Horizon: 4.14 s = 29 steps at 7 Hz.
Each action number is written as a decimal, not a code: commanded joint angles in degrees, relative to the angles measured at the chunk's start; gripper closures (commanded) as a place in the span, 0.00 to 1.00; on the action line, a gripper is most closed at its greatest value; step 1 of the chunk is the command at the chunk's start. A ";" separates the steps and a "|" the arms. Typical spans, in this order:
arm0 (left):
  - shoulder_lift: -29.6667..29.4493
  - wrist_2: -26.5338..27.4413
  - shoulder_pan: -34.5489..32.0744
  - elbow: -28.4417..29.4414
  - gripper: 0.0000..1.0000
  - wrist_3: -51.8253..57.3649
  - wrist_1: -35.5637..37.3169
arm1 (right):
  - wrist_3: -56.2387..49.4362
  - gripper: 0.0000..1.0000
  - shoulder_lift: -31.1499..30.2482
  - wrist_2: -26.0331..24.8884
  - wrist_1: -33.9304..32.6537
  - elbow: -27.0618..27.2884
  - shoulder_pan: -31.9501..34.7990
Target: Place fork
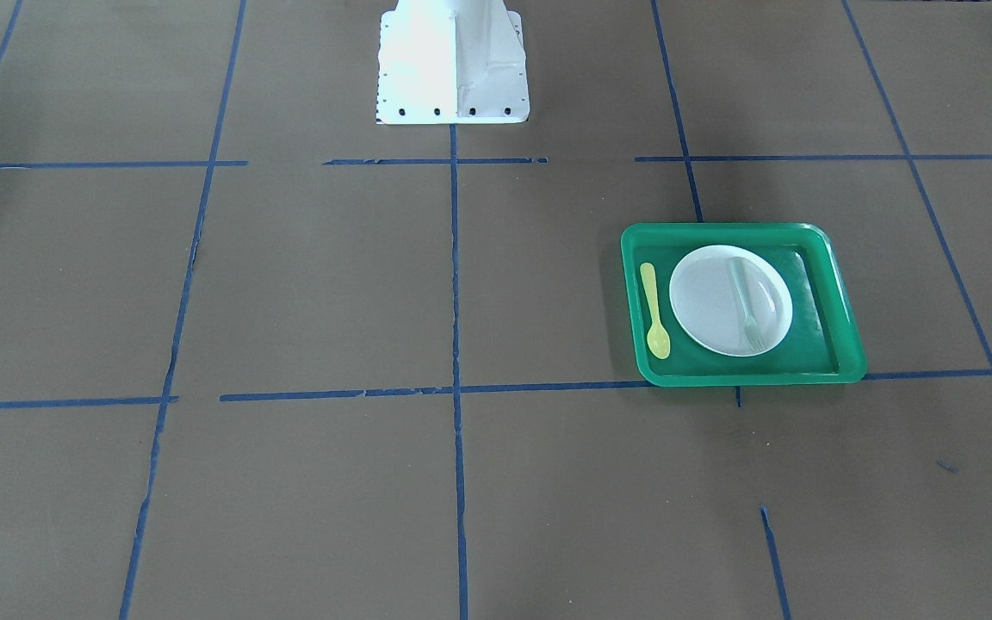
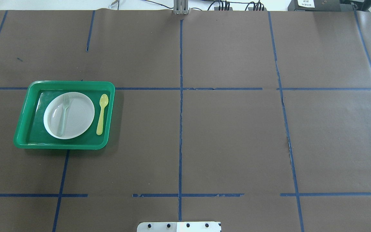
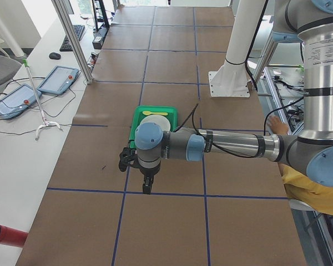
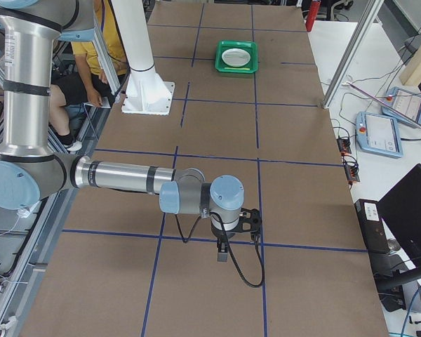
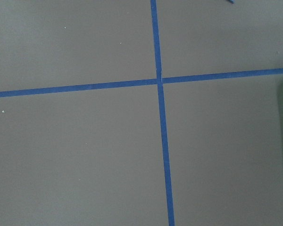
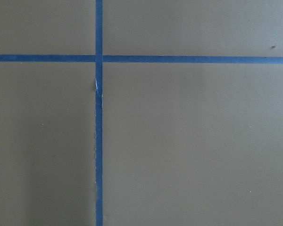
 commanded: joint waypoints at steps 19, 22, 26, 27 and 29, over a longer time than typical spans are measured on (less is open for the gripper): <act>-13.89 13.09 44.38 2.59 0.43 -56.07 -22.74 | 0.00 0.00 0.00 0.00 -0.04 0.00 0.00; -15.72 13.09 44.83 4.94 0.43 -55.99 -22.74 | 0.00 0.00 0.00 0.08 -0.04 0.00 0.00; -15.56 13.01 45.18 5.31 0.45 -55.72 -22.74 | -0.09 0.00 0.00 0.08 0.04 0.00 0.00; -15.38 13.01 45.18 5.57 0.47 -55.55 -22.74 | 0.00 0.00 0.00 0.00 -0.04 0.00 0.00; -15.38 12.83 45.26 5.66 0.47 -55.55 -22.74 | -0.09 0.00 0.00 0.00 -0.04 0.00 0.00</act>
